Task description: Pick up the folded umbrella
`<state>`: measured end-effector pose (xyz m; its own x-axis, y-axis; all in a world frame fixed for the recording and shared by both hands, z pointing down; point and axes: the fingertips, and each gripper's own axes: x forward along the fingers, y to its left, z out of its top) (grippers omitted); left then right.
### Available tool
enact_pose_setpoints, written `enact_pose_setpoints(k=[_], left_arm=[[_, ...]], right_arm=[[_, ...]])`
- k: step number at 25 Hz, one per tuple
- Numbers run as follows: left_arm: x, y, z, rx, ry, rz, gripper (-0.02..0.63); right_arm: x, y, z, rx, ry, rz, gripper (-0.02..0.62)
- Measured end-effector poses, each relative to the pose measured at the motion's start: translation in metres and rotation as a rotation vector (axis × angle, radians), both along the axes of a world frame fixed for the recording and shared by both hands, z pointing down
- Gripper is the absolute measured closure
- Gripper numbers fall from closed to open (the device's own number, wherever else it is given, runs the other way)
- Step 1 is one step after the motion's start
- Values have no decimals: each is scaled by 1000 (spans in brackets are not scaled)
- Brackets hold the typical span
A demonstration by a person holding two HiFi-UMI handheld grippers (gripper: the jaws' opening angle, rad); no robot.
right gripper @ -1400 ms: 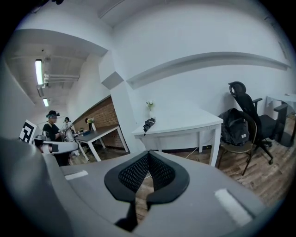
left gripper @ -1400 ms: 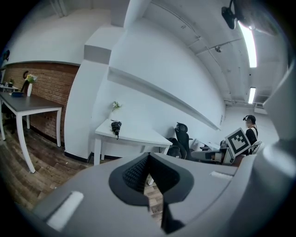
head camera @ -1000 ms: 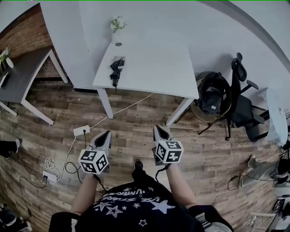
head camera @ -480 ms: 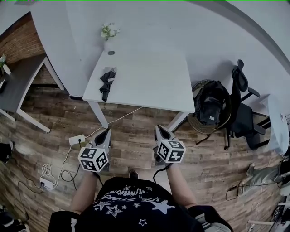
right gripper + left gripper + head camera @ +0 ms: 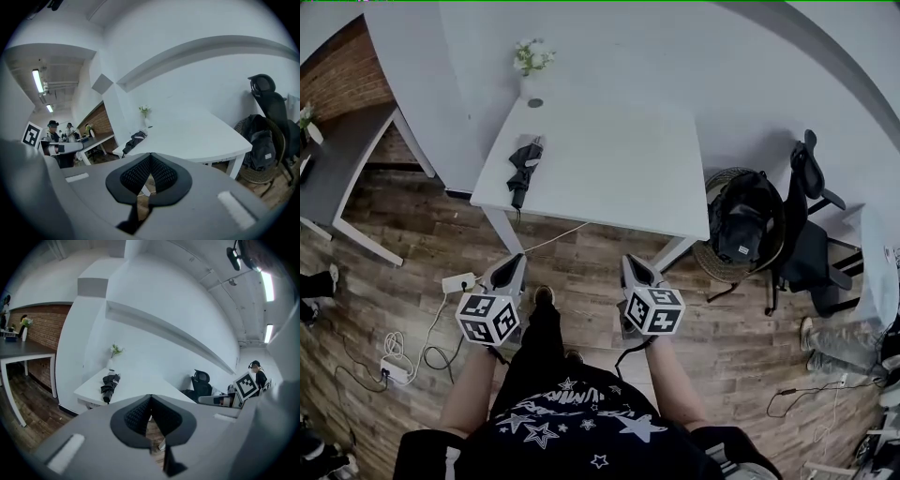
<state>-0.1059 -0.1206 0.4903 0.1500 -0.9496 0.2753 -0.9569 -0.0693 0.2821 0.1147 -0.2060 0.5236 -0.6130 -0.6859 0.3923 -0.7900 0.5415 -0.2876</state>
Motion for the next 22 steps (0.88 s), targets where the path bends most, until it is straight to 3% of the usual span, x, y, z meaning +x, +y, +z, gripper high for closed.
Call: enact_pose_setpoints(k=[9, 22], left_arm=[[-30, -70, 12, -15, 16, 3, 601], [-84, -185, 32, -92, 34, 36, 601]], right_arm=[[-18, -58, 7, -6, 25, 36, 578], [-91, -169, 13, -37, 35, 34, 578]])
